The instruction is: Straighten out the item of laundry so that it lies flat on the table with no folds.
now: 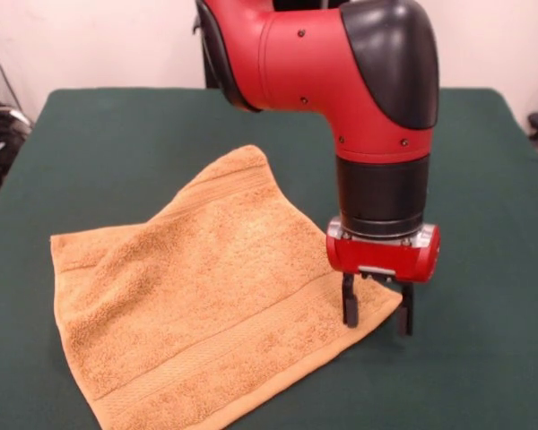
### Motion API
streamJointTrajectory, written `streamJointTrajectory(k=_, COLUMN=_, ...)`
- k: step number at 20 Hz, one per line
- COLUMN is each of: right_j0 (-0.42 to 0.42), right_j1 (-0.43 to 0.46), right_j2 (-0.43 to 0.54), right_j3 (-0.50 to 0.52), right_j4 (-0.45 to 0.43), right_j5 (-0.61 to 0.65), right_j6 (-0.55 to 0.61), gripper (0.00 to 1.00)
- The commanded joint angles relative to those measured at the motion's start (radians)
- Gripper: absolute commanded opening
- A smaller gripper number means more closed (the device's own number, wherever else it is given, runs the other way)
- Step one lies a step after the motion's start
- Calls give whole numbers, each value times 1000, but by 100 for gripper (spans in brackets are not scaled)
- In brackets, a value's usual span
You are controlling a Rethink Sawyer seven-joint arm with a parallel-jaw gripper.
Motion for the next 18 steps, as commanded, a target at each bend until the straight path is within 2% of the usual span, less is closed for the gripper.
streamJointTrajectory(k=1, right_j0=27, right_j1=21, right_j2=103, right_j3=12, right_j4=-6, right_j5=34, right_j6=143, gripper=100)
streamJointTrajectory(k=10, right_j0=30, right_j1=15, right_j2=90, right_j3=9, right_j4=-18, right_j5=46, right_j6=127, gripper=100)
streamJointTrajectory(k=11, right_j0=34, right_j1=14, right_j2=84, right_j3=7, right_j4=-19, right_j5=46, right_j6=127, gripper=0)
streamJointTrajectory(k=18, right_j0=46, right_j1=13, right_j2=62, right_j3=1, right_j4=-21, right_j5=44, right_j6=128, gripper=0)
